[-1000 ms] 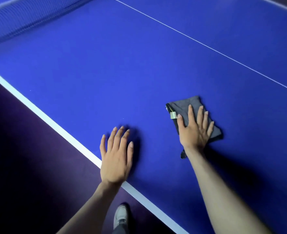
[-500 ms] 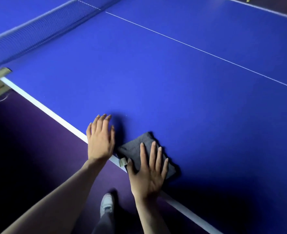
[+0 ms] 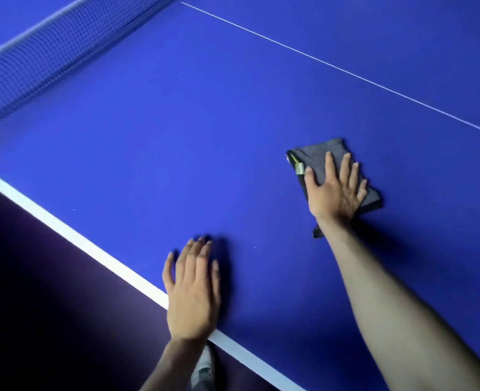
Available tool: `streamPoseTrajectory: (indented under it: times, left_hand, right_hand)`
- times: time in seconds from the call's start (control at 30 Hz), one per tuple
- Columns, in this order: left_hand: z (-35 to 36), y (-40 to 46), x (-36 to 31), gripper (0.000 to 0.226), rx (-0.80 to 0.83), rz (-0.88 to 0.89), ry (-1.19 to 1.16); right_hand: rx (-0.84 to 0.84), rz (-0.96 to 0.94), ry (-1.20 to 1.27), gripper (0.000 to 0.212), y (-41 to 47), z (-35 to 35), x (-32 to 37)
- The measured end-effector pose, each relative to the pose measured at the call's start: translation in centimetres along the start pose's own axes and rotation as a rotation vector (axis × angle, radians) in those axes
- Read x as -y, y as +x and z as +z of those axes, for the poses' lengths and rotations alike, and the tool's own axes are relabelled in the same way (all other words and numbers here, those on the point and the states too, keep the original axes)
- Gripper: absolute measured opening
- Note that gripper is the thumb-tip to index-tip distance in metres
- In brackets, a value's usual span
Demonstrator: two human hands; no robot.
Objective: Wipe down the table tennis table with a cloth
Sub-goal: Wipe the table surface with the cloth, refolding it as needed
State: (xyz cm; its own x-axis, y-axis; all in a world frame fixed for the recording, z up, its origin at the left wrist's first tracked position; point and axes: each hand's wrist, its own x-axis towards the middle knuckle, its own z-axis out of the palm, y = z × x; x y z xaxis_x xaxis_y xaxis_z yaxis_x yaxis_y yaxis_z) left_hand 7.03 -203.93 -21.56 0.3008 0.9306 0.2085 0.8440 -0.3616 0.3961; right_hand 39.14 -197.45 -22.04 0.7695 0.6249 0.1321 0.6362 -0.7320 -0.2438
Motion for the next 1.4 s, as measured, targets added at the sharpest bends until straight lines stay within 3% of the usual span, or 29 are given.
streamPoseTrajectory:
  times: [0.23,0.37,0.53,0.63,0.73,0.9,1.1,1.4]
  left_hand:
    - [-0.2,0.3,0.4,0.039,0.075,-0.002,-0.013]
    - [-0.9,0.6,0.4,0.039,0.055,-0.009,-0.113]
    - [-3.0,-0.1,1.7,0.035,-0.015,-0.064,-0.398]
    - [-6.2,-0.4,3.2,0.035,-0.053,-0.071,-0.438]
    - [-8.7,0.3,5.0,0.035,-0.057,-0.071,-0.401]
    - [-8.3,5.1,8.3,0.034,-0.017,-0.055,-0.242]
    - [-5.3,11.4,13.8,0.039,0.09,0.113,0.027]
    - [-3.3,12.7,15.9,0.044,0.112,0.19,0.107]
  right_hand:
    - [0.069,0.031,-0.014,0.069,-1.3,0.3,2.0]
    - [0.0,-0.097,-0.021,0.067,-9.4,0.4,4.5]
    - [-0.044,-0.227,0.022,0.062,-23.0,-0.5,6.1]
    - [0.001,-0.272,0.028,0.066,-31.2,-1.6,7.3]
    - [0.012,-0.255,0.036,0.063,-34.1,-2.0,8.1]
    - [-0.017,-0.218,-0.001,0.062,-28.1,-0.8,9.7]
    - [-0.033,-0.078,-0.049,0.066,-14.4,2.4,14.1]
    - [0.07,-0.012,-0.051,0.069,2.6,5.1,18.6]
